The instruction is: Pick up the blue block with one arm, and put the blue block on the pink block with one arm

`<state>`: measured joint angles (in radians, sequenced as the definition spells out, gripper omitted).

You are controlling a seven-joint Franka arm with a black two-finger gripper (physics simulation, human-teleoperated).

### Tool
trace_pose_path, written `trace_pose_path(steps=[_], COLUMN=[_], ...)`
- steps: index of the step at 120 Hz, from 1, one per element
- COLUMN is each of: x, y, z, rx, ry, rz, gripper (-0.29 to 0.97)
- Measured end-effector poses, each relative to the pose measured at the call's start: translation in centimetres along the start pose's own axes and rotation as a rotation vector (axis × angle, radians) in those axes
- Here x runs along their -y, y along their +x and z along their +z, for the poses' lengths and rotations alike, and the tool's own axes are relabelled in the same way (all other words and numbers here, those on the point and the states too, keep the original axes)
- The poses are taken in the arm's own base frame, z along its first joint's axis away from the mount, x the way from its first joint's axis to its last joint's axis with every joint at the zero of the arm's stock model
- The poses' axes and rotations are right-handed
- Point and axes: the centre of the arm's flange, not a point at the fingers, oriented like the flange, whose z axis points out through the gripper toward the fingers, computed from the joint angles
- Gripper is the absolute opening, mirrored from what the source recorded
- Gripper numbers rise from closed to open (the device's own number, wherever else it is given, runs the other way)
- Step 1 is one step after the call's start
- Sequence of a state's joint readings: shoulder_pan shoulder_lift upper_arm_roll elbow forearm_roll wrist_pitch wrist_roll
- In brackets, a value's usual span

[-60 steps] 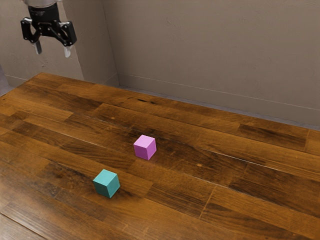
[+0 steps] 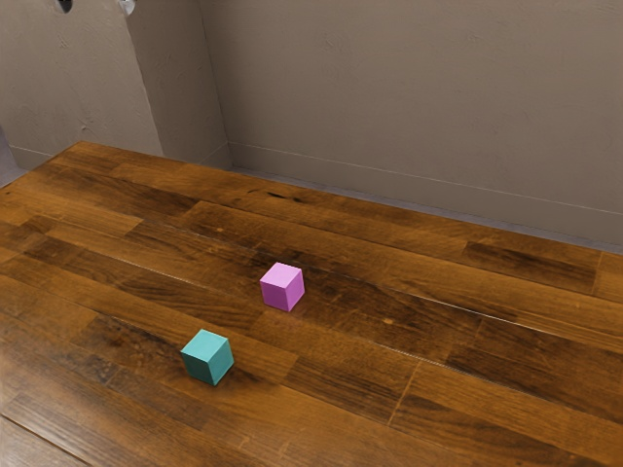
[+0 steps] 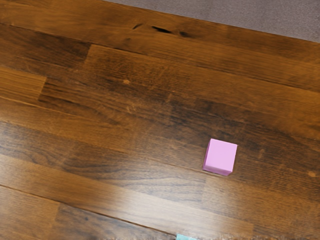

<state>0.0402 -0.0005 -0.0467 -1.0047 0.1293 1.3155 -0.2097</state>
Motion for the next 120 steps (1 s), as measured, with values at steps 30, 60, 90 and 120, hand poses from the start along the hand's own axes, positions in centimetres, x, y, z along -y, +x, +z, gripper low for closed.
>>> trace_pose_path(steps=[30,60,90,120], x=[-2.1,0.9,-0.4,-1.9], y=[-0.3,-15.0,-20.3,-18.6], z=[12.5,23.6,41.5,45.7], rx=[0.273,0.457,0.459,0.255], ry=[0.038,0.038,0.072,0.054], rz=[0.016,-0.016,0.027,0.096], gripper=[0.68,0.68,0.68,0.68])
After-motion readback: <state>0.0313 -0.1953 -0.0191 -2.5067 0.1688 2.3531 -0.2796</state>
